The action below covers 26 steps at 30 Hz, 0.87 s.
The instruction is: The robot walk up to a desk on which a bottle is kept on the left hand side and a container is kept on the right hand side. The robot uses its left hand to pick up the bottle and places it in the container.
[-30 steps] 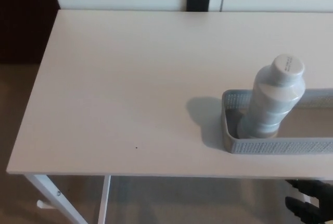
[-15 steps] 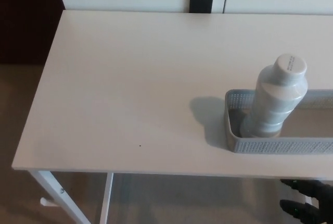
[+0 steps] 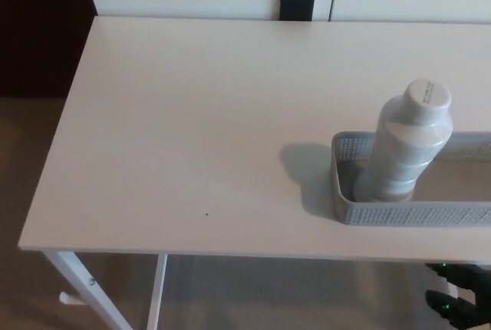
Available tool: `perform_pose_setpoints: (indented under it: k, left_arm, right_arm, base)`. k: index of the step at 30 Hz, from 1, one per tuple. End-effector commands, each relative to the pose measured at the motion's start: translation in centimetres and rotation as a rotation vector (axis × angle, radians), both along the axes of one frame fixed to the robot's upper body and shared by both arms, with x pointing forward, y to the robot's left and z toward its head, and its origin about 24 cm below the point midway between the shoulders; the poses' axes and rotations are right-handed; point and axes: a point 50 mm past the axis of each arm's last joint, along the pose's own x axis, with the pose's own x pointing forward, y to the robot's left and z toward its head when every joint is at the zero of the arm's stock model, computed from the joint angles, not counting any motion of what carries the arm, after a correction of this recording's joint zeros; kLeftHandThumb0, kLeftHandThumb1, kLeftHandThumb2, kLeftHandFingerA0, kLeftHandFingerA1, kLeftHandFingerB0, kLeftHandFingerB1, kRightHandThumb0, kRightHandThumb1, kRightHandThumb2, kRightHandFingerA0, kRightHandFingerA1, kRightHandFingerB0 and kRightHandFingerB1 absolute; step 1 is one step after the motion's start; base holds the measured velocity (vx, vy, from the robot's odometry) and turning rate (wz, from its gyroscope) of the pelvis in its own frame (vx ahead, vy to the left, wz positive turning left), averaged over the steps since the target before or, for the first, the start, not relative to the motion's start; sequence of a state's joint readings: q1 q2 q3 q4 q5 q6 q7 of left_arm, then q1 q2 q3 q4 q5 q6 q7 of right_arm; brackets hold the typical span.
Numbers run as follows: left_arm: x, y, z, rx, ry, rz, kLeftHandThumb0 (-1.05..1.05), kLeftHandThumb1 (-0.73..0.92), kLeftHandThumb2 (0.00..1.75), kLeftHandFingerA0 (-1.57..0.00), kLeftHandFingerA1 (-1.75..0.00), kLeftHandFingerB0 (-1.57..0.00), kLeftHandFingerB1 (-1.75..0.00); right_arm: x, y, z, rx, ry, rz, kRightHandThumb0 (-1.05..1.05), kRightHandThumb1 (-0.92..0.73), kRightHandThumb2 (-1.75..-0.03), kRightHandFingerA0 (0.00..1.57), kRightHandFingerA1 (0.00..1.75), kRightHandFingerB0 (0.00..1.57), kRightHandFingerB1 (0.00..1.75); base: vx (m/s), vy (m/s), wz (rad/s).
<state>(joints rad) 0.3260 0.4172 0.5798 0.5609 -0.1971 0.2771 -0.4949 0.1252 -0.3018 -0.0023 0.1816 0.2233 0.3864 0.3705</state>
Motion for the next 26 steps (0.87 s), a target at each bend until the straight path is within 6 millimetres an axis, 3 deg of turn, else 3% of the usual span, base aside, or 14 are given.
perform_pose_setpoints:
  k: [1,4,5,7,12,13,16,17,20,21,23,24,25,26]
  left_arm:
    - [2.7,-1.9,-2.0,0.102,0.066,-0.273,-0.32,0.49,0.55,-0.02,-0.29,-0.05,-0.25]
    - [3.7,-1.9,-1.9,0.076,0.060,-0.261,-0.24,0.50,0.56,0.00,-0.26,-0.03,-0.23]
    - [4.5,-2.2,-2.0,0.073,0.061,-0.249,-0.25,0.55,0.56,0.00,-0.25,-0.02,-0.23]
    - [6.4,-3.2,-2.7,0.062,0.061,-0.202,-0.24,0.57,0.57,0.00,-0.28,-0.01,-0.24]
    - [6.8,-4.3,-3.8,0.058,0.067,-0.182,-0.24,0.60,0.58,0.00,-0.26,0.00,-0.23]
    - [6.4,-5.6,-5.0,0.047,0.054,-0.179,-0.28,0.52,0.69,-0.04,-0.35,-0.02,-0.19]
    - [6.1,-6.1,-5.6,0.070,0.066,-0.217,-0.28,0.52,0.67,-0.05,-0.36,-0.03,-0.21]
    - [5.8,-6.0,-5.7,0.084,0.073,-0.229,-0.24,0.50,0.66,-0.08,-0.25,-0.07,-0.21]
    - [5.6,-5.8,-5.7,0.089,0.076,-0.230,-0.23,0.51,0.65,-0.08,-0.24,-0.08,-0.24]
    - [5.3,-5.6,-5.7,0.092,0.079,-0.229,-0.25,0.53,0.61,-0.08,-0.35,-0.11,-0.22]
    - [5.1,-5.5,-5.8,0.092,0.083,-0.228,-0.25,0.53,0.61,-0.08,-0.35,-0.11,-0.22]
    - [4.8,-5.4,-5.9,0.089,0.090,-0.226,-0.23,0.55,0.59,-0.22,-0.43,-0.09,-0.22]
    - [4.6,-5.4,-6.0,0.084,0.094,-0.224,-0.22,0.54,0.56,-0.21,-0.43,-0.07,-0.26]
    - [4.6,-5.4,-6.0,0.084,0.094,-0.224,-0.22,0.54,0.56,-0.21,-0.43,-0.07,-0.26]
  right_arm:
    - [1.5,-1.0,0.4,-0.132,-0.011,-0.075,0.25,0.52,-1.51,0.00,0.00,0.00,0.00]
    - [1.9,-0.6,0.4,-0.130,-0.012,-0.071,0.19,0.55,-1.49,0.00,0.00,0.00,0.00]
    - [2.5,-0.4,0.4,-0.142,-0.013,-0.070,0.35,0.49,-1.52,0.00,0.00,0.00,0.00]
    - [3.6,0.1,0.1,-0.156,-0.010,-0.088,0.35,0.48,-1.55,0.00,0.00,0.00,0.00]
    - [3.5,0.5,-0.7,-0.150,-0.002,-0.099,0.29,0.52,-1.58,0.00,0.00,0.00,0.00]
    - [2.9,0.4,-1.7,-0.176,0.014,-0.086,0.08,0.55,-1.49,0.00,0.01,0.00,0.00]
    - [2.7,0.0,-2.2,-0.203,0.037,-0.074,0.13,0.54,-1.52,0.00,0.02,0.00,0.00]
    - [2.5,-0.3,-2.4,-0.190,0.043,-0.083,0.10,0.57,-1.54,0.00,0.00,0.00,0.00]
    - [2.3,-0.6,-2.5,-0.186,0.043,-0.087,0.11,0.54,-1.52,0.00,0.00,0.00,0.00]
    - [2.1,-0.8,-2.5,-0.199,0.040,-0.080,0.24,0.52,-1.51,0.00,0.00,0.00,0.00]
    - [2.0,-0.9,-2.6,-0.210,0.040,-0.072,0.24,0.52,-1.51,0.00,0.00,0.00,0.00]
    - [1.7,-0.9,-2.8,-0.217,0.045,-0.065,0.96,0.07,-1.40,0.00,0.19,0.00,0.00]
    - [1.5,-0.9,-2.9,-0.227,0.049,-0.062,1.04,-0.14,-1.42,0.00,0.18,0.00,0.00]
    - [1.5,-0.9,-2.9,-0.227,0.049,-0.062,1.04,-0.14,-1.42,0.00,0.18,0.00,0.00]
  base:
    - [0.00,0.000,0.00]
    - [0.00,0.000,0.00]
    - [0.00,0.000,0.00]
    - [0.00,0.000,0.00]
    - [0.00,0.000,-0.02]
    - [0.00,0.000,0.00]
    - [0.00,0.000,0.00]
    - [0.02,0.016,0.09]
    - [0.01,0.005,0.06]
    - [0.00,0.000,0.00]
    - [0.00,0.000,0.00]
    - [0.00,0.000,0.00]
    - [0.00,0.000,0.00]
    - [0.00,0.000,0.00]
